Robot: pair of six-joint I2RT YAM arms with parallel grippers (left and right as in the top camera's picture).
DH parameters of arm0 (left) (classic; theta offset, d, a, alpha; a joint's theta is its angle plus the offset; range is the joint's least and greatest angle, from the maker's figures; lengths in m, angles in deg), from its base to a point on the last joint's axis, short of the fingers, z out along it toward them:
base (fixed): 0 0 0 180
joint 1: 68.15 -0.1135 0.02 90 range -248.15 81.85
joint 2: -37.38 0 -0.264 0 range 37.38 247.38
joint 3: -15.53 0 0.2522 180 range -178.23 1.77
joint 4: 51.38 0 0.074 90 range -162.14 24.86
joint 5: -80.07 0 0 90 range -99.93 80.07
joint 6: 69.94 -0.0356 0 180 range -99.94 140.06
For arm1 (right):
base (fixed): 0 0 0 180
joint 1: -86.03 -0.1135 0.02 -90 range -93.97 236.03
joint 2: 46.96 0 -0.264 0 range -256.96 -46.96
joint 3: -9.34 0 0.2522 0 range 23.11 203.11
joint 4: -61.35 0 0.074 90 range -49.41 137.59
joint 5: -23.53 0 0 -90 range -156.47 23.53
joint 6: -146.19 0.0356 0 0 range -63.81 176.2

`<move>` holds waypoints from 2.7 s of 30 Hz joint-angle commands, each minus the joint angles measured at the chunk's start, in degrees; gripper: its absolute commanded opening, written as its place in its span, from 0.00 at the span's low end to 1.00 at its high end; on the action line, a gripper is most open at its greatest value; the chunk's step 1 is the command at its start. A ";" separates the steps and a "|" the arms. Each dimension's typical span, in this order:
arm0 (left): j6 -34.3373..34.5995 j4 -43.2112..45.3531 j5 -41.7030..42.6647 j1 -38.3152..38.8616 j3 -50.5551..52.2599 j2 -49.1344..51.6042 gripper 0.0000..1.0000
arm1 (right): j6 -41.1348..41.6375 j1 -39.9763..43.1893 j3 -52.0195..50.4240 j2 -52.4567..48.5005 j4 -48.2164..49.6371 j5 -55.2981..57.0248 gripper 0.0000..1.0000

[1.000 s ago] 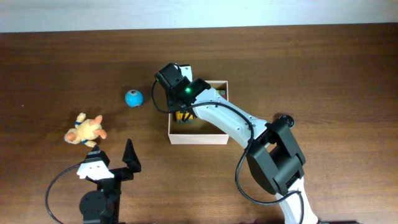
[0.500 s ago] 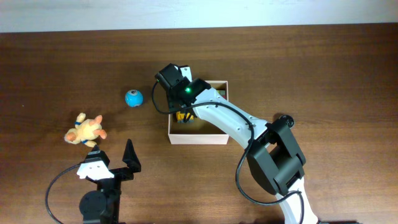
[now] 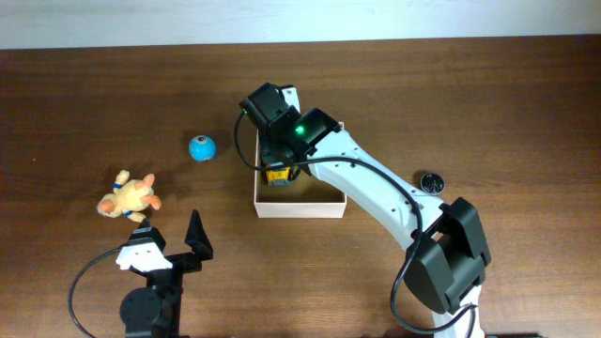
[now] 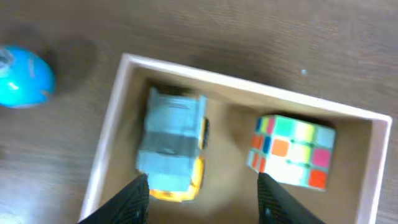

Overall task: Pack container
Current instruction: 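Lower the truck into the box's left side with the right gripper, then open the right gripper and raise it out of the box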

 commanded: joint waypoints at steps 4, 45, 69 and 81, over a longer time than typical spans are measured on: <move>-0.92 0.13 0.59 -0.20 0.33 -0.50 0.99 | 1.99 -0.07 0.61 -1.20 -2.99 3.52 0.45; -0.92 0.13 0.59 -0.20 0.33 -0.50 0.99 | 1.77 3.45 -13.09 -2.01 10.08 -3.06 0.47; -0.92 0.13 0.59 -0.20 0.33 -0.46 0.99 | -1.79 3.98 -13.07 -2.10 10.64 -2.84 0.46; -0.92 0.13 0.59 -0.20 0.33 -0.46 0.99 | -5.64 4.68 -5.84 -0.11 2.29 1.84 0.47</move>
